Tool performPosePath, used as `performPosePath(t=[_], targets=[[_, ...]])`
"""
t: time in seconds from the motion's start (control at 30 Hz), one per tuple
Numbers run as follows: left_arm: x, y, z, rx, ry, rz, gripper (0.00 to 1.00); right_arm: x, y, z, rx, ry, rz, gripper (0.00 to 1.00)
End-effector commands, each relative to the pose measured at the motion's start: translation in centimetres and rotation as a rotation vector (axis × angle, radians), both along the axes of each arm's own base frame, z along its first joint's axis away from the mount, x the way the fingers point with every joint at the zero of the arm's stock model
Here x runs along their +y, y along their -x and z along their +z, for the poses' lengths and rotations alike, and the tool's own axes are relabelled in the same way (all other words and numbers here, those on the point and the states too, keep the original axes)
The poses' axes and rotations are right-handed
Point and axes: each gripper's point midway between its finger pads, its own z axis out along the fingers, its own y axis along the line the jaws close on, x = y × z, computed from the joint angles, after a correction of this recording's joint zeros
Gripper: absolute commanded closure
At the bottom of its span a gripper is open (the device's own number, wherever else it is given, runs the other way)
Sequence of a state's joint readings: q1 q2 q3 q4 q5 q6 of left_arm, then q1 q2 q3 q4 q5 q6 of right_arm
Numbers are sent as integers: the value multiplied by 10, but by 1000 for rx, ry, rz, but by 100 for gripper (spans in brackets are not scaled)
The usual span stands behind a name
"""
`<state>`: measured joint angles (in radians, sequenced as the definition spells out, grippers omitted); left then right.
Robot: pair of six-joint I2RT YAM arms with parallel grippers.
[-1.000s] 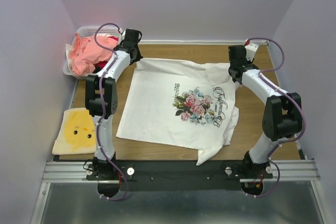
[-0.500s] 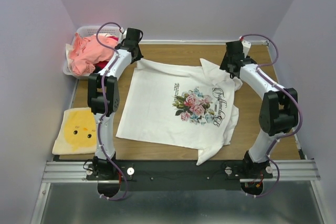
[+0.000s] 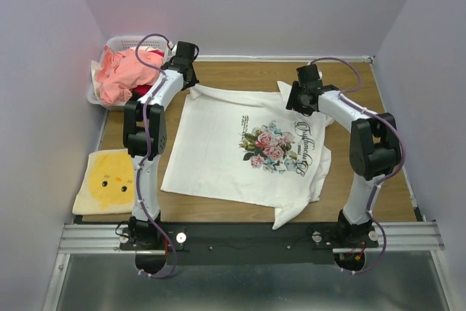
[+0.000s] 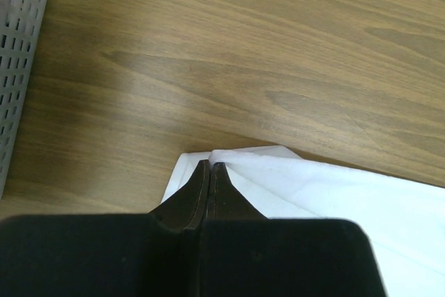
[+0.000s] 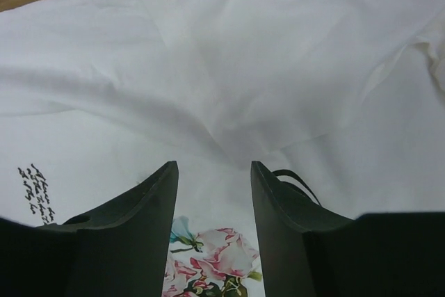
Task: Fold and stack the t-shirts
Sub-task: Flatten the tshirt out
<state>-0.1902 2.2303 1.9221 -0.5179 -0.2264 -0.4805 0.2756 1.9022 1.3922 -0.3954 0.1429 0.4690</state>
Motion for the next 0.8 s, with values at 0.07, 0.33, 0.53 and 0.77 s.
performPosePath(t=[0.07,0.33,0.53,0.77], targets=[[4,-3,-9,21,-17,-3,100,0,4,-28,73,-3,-30,46],[4,-4,-10,21,-17,-8,100,-3,-2,-44,100,35,-31,47],[7,-4,-15,31,-17,-5,100,-16,-9,-43,78,95,-79,51],[12,-4,-14,29,-18,4,100,-24,-19,-29,33,130,-111,55]])
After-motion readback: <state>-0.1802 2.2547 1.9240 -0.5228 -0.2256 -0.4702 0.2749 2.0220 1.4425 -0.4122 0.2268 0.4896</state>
